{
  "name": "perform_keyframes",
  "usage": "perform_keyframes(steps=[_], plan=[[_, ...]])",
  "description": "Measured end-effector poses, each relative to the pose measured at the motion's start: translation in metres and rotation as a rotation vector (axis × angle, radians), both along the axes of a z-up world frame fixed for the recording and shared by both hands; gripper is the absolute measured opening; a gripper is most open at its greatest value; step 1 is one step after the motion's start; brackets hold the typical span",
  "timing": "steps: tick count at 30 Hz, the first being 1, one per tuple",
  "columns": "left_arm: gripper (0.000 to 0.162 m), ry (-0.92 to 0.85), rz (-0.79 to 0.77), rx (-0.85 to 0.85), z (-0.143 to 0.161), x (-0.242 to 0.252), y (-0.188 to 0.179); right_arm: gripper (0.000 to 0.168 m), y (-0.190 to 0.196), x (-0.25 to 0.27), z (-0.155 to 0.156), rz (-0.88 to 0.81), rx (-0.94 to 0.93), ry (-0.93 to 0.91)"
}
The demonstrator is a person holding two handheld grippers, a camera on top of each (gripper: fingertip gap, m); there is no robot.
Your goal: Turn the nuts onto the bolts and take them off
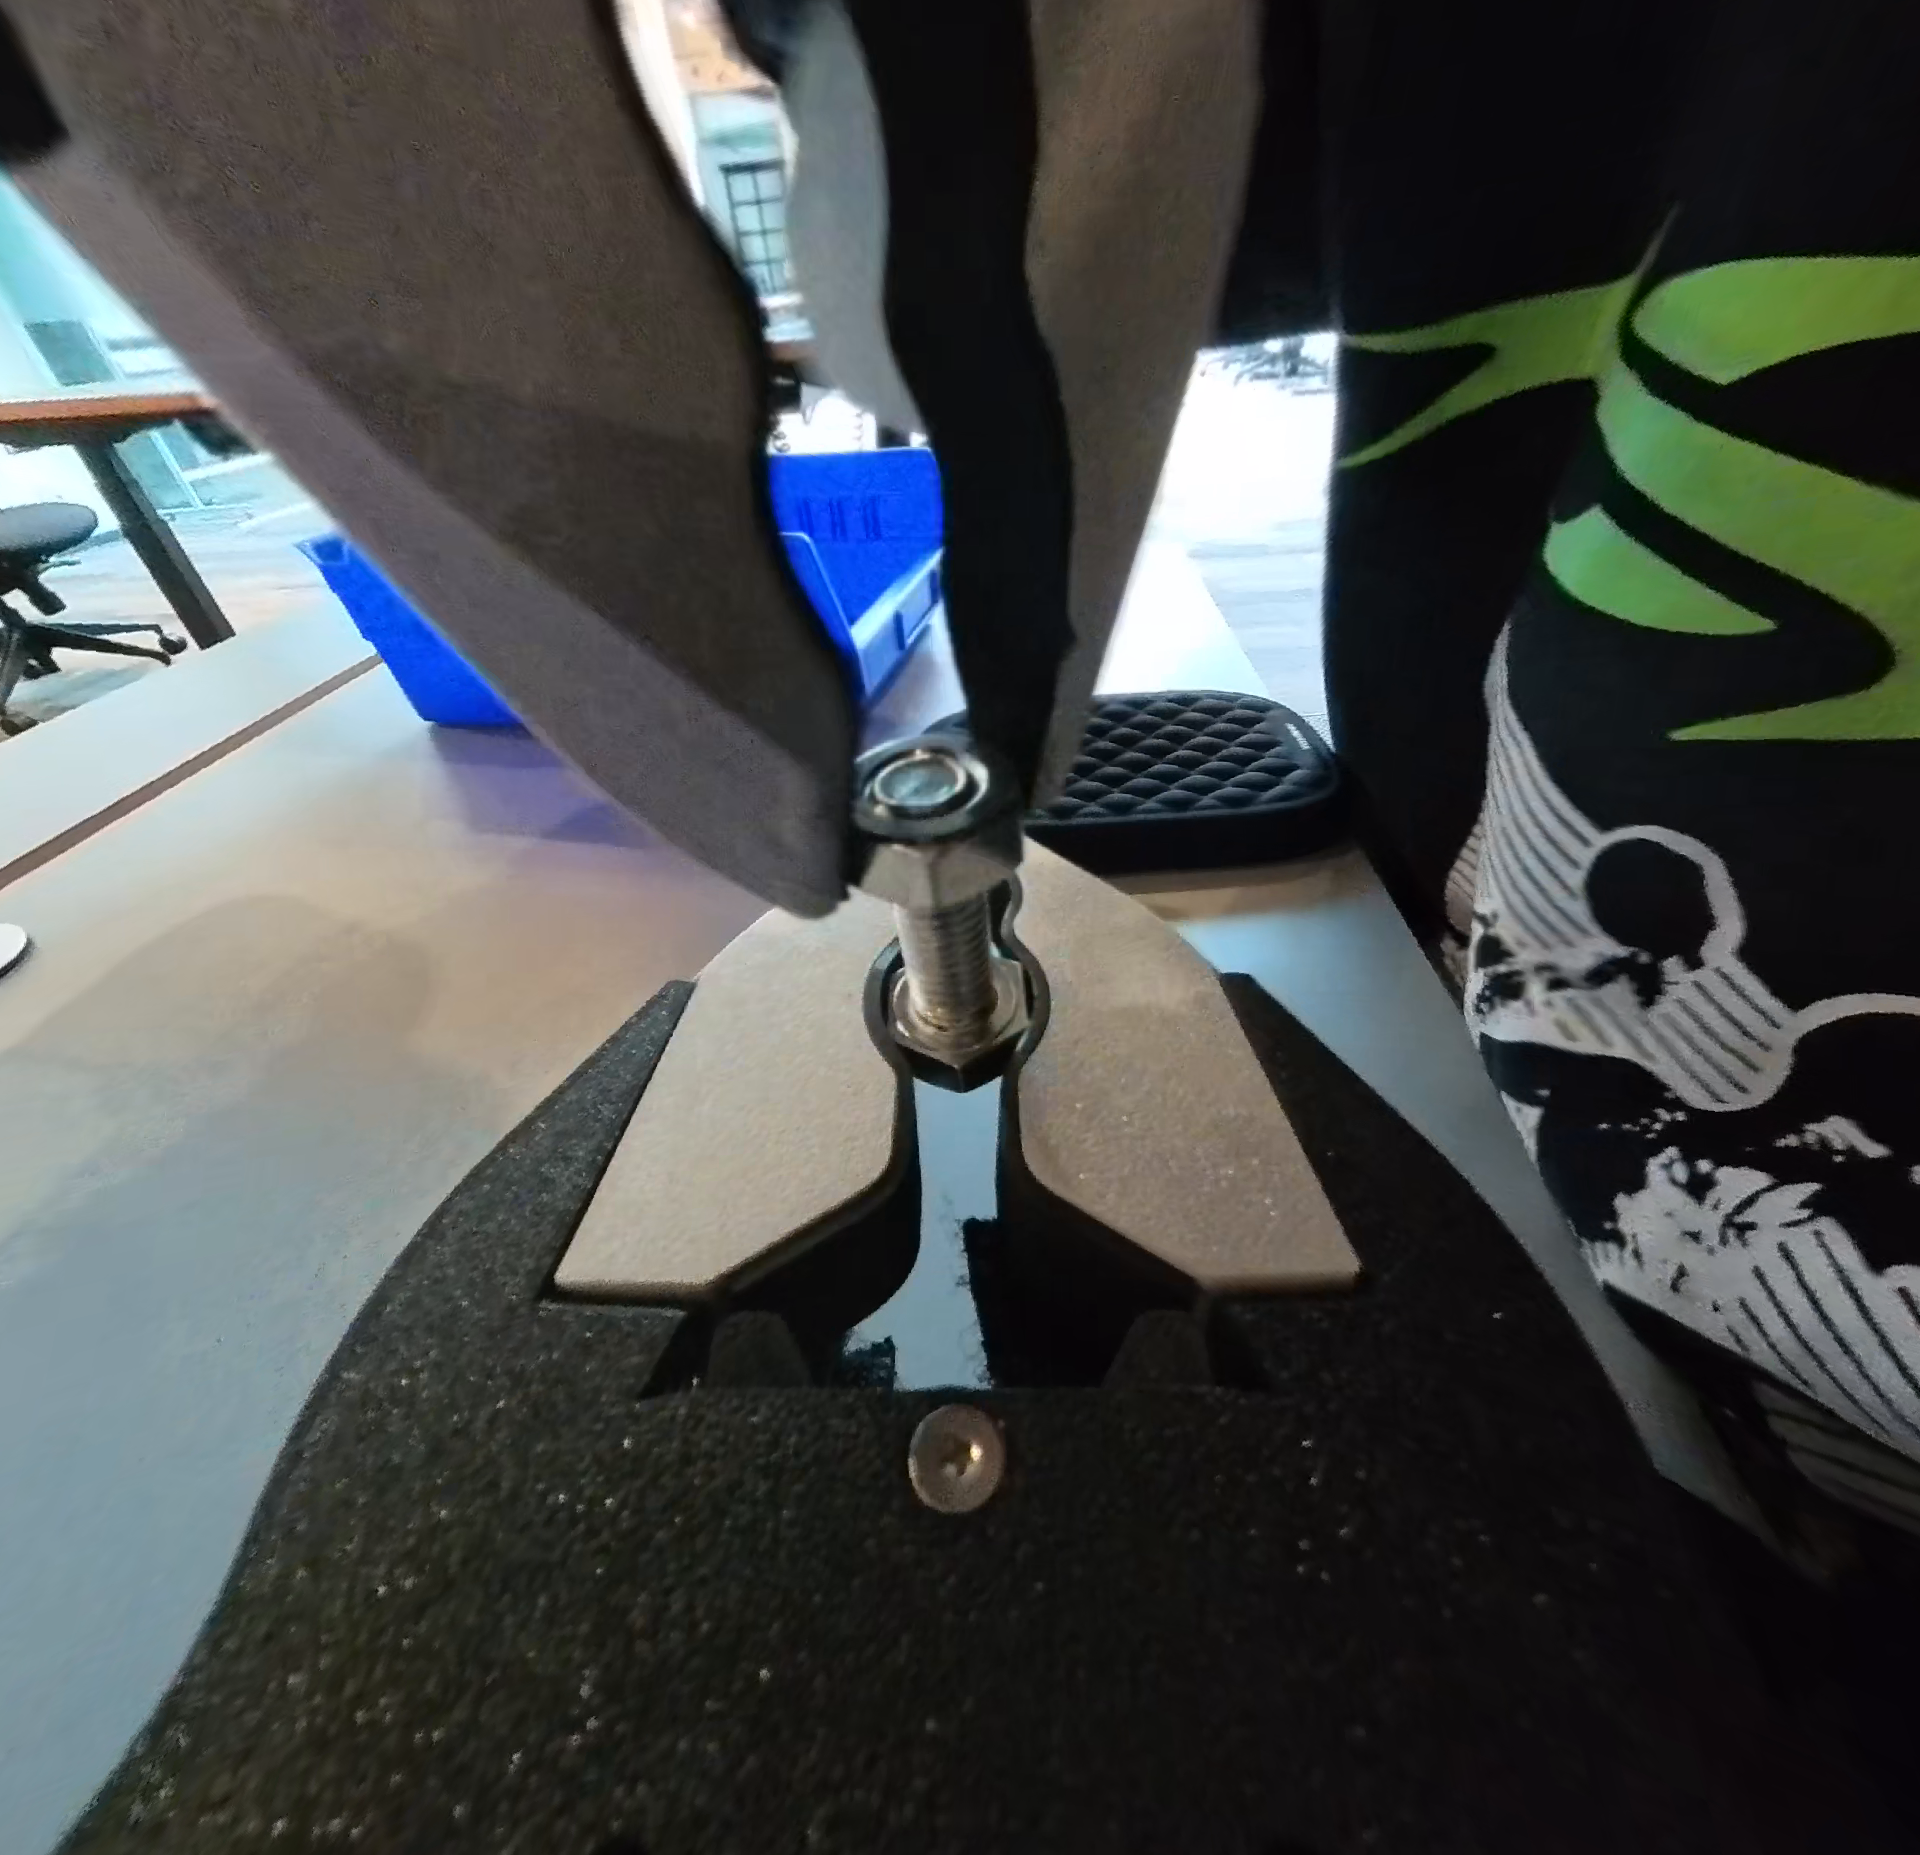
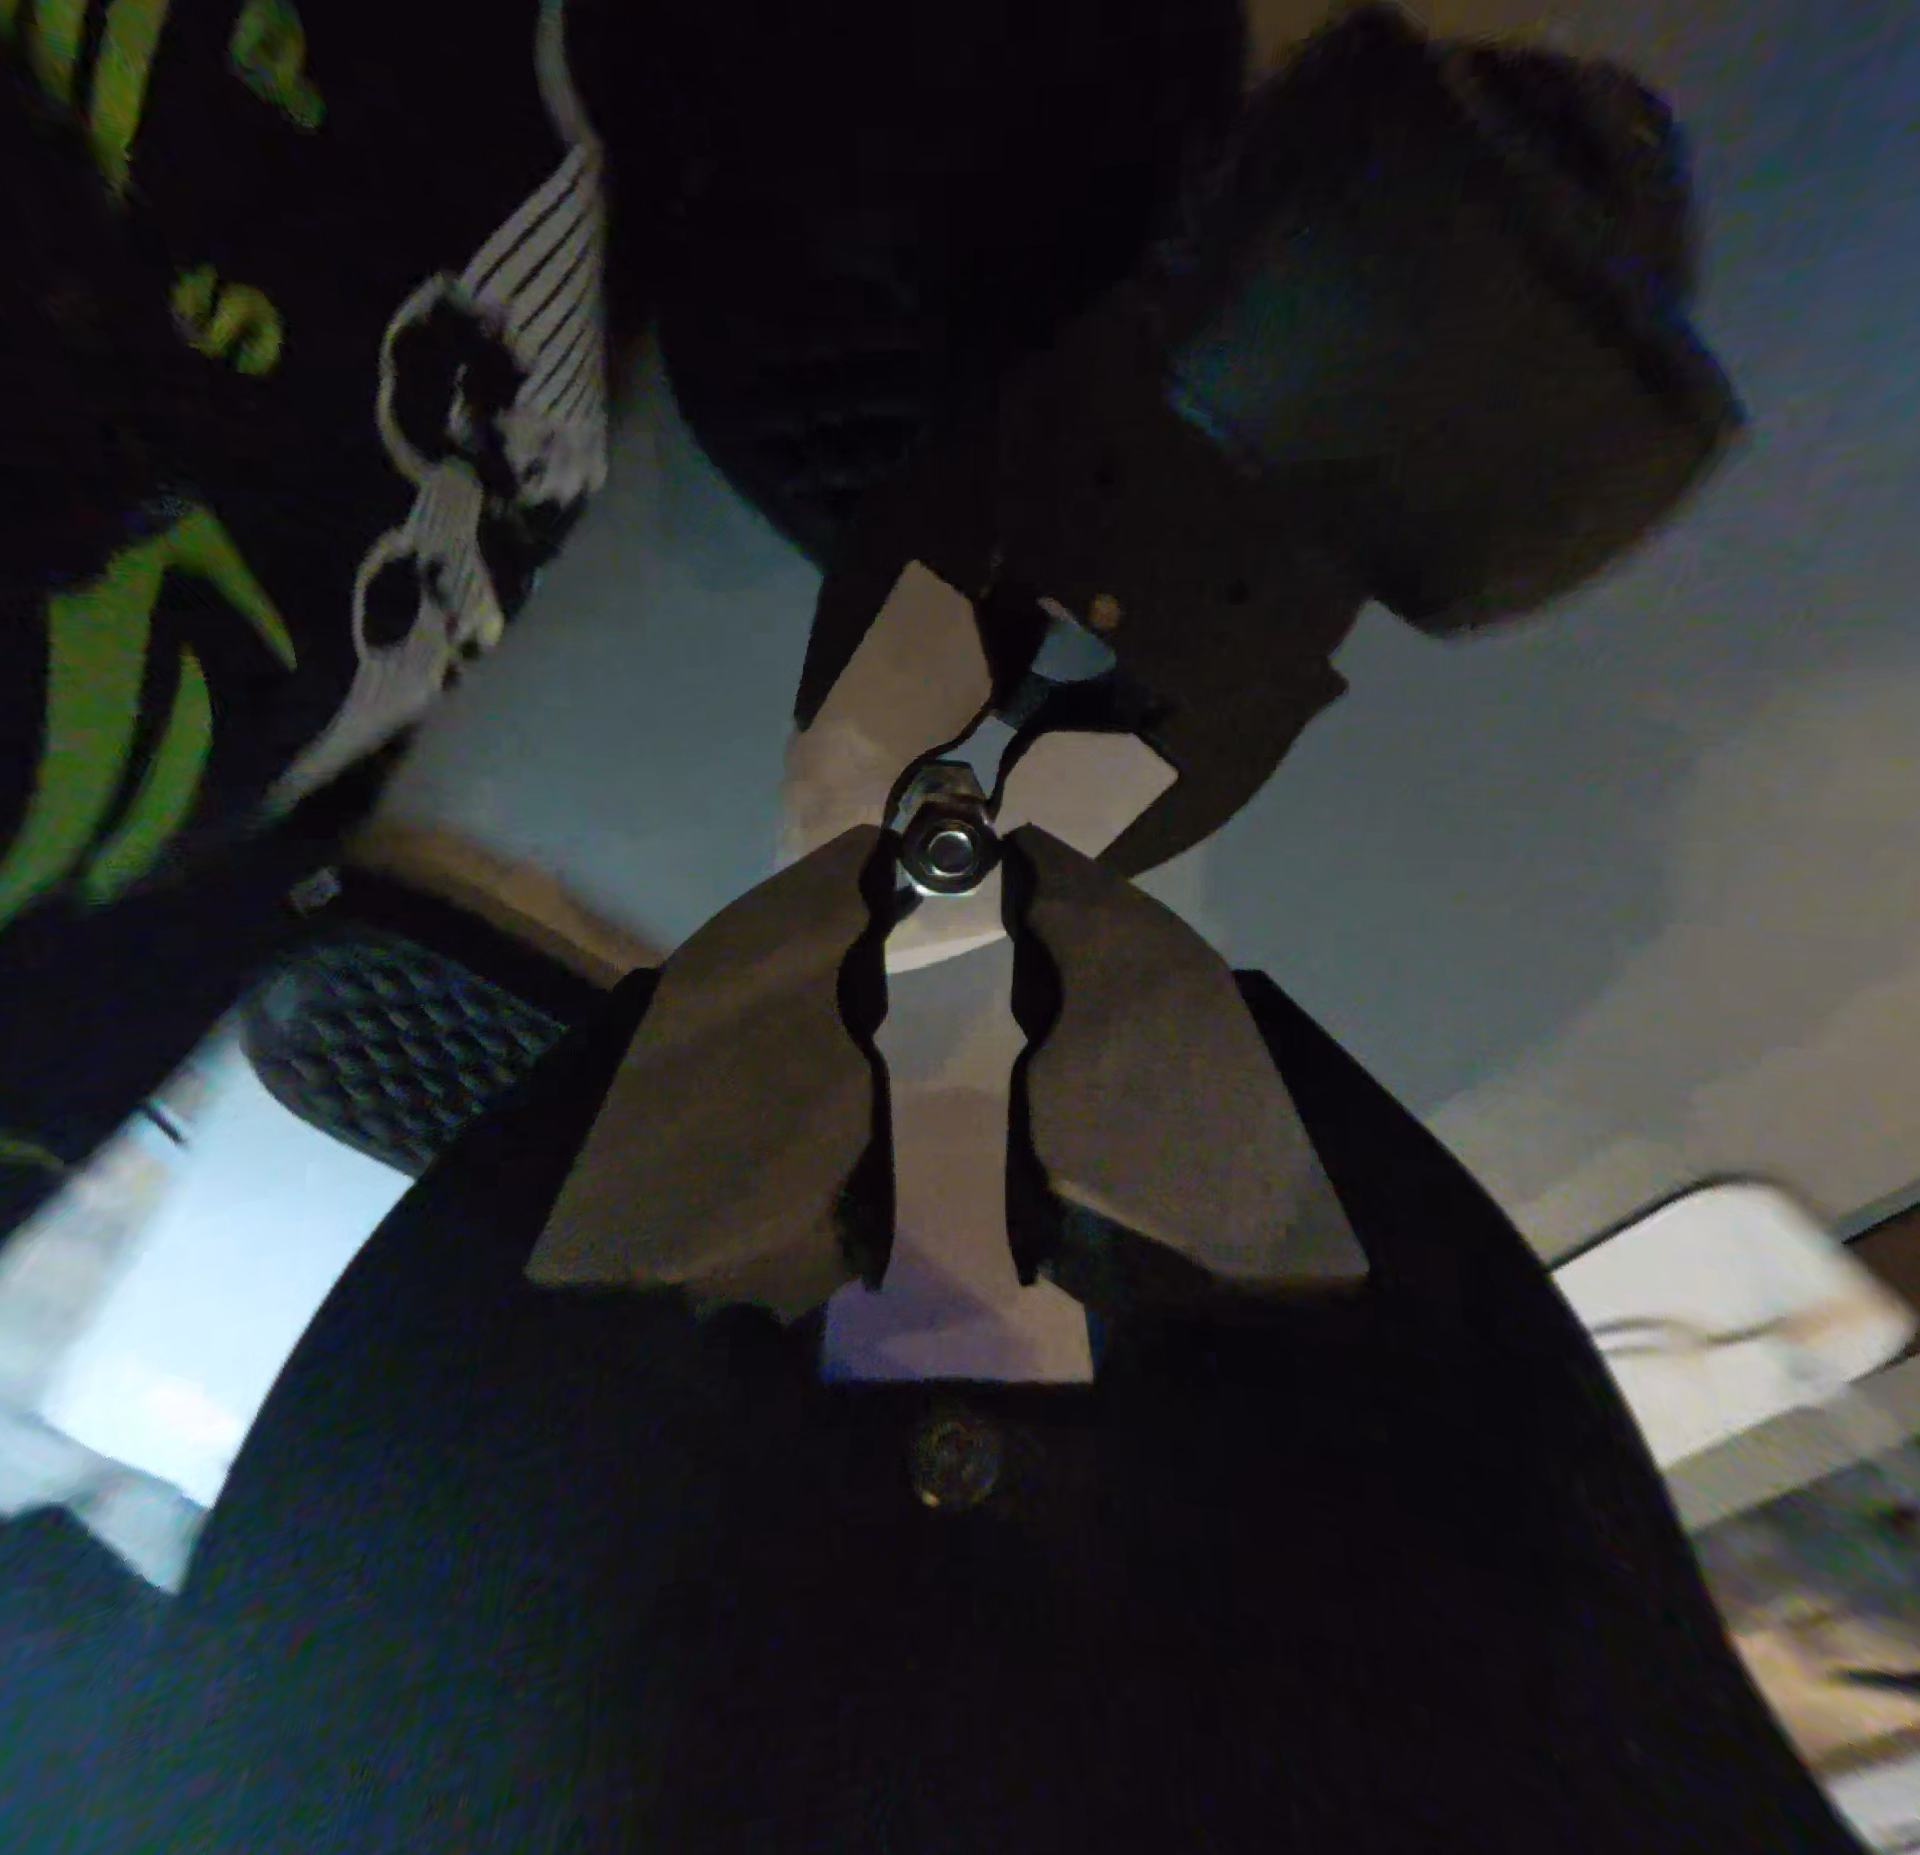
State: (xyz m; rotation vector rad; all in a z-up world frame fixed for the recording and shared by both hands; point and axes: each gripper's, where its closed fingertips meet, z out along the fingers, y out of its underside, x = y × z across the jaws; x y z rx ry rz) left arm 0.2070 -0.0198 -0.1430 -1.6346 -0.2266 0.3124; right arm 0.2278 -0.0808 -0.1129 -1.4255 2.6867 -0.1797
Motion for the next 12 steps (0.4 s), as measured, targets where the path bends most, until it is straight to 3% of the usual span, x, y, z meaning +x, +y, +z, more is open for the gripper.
perform_keyframes(steps=[3,7,12], plan=[[0.01,-0.002,0.002,-0.009,-0.001,0.0,0.001,0.019,0.002,-0.001,-0.001,-0.31,-0.036,-0.034],[0.01,0.002,-0.005,0.002,0.0,0.0,0.001,0.019,0.0,0.0,0.002,-0.389,-0.135,-0.052],[0.01,0.01,-0.013,0.003,0.001,0.002,0.001,0.037,-0.011,0.0,0.039,-0.462,-0.421,-0.319]])
